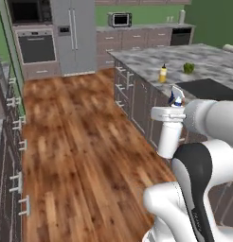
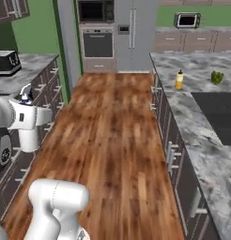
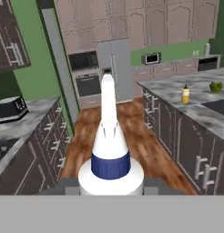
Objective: Open the cabinet. Pick the spray and place it next to the sink. Then close the cabinet.
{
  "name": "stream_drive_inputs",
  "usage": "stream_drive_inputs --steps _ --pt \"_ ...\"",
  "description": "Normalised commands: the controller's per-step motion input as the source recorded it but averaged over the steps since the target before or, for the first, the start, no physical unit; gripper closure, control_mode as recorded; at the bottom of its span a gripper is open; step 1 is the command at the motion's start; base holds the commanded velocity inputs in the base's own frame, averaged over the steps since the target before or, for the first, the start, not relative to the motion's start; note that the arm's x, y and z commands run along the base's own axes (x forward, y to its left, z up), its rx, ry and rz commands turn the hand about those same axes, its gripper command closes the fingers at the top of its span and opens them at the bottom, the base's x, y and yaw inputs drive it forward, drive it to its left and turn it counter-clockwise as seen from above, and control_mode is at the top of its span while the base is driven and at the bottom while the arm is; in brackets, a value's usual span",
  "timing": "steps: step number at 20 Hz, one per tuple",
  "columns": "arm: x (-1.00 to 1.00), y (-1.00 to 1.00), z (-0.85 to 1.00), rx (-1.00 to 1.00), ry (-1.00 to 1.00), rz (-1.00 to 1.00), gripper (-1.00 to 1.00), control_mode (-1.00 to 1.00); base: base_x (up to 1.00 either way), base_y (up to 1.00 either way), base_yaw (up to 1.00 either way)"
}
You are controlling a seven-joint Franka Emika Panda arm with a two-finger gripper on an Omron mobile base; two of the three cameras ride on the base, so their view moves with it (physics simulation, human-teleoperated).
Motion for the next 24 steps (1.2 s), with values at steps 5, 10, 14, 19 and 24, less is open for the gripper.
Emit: stream_drive_inputs --steps 5,10,14,19,24 --pt "0.0 0.0 0.0 0.0 0.0 0.0 1.0 1.0 0.02 0.08 -0.99" --pt "0.0 0.0 0.0 0.0 0.0 0.0 1.0 1.0 0.15 0.17 -0.9" --pt "0.0 0.0 0.0 0.0 0.0 0.0 1.0 1.0 0.43 0.32 -0.64" --pt "0.0 0.0 0.0 0.0 0.0 0.0 1.0 1.0 0.59 0.41 -0.41" --pt "0.0 0.0 0.0 0.0 0.0 0.0 1.0 1.0 0.54 0.5 -0.28"
